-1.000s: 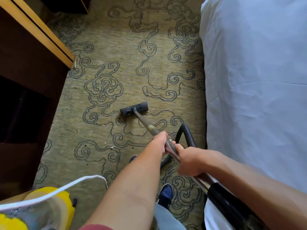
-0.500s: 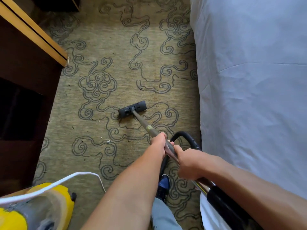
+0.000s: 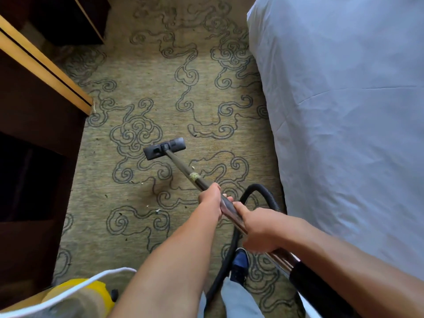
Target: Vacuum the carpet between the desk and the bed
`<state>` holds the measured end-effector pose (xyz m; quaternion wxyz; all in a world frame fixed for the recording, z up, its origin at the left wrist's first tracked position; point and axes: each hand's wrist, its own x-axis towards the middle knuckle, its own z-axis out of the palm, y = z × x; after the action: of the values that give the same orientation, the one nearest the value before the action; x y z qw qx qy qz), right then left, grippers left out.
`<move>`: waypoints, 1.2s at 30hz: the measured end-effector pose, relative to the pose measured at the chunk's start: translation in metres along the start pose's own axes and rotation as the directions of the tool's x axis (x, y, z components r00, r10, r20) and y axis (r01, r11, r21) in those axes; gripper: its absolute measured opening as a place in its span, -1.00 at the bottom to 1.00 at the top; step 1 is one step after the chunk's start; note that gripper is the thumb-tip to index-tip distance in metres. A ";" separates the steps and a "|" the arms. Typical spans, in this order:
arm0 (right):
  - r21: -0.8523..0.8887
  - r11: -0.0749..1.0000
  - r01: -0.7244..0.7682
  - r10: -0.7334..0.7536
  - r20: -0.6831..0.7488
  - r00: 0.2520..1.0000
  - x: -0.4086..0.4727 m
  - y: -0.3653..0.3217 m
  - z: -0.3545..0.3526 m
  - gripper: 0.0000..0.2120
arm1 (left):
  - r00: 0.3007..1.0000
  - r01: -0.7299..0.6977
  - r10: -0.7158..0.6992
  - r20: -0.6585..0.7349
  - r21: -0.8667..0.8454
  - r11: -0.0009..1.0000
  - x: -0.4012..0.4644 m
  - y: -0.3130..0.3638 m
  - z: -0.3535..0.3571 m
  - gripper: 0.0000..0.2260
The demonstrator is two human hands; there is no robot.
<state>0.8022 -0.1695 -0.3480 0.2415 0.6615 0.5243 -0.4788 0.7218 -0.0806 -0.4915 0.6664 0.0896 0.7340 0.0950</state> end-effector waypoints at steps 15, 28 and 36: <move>0.039 0.991 -0.130 0.127 0.077 0.989 -0.002 -0.030 0.073 -0.03 | 0.992 0.084 -0.095 0.081 0.123 0.989 0.014 -0.072 -0.037 -0.88; 0.087 0.993 -0.075 0.072 0.040 0.997 0.032 0.017 0.088 0.01 | 0.998 0.002 -0.004 0.060 0.032 0.999 0.053 -0.097 -0.005 -0.82; 0.246 0.969 -0.004 0.018 -0.053 0.998 0.089 -0.026 0.065 -0.03 | 0.996 -0.088 0.086 0.021 0.139 0.986 0.117 -0.030 -0.034 -0.68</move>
<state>0.7521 -0.1732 -0.4502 0.1458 0.7021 0.4637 -0.5203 0.6765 -0.0800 -0.6081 0.6591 0.1689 0.7294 0.0716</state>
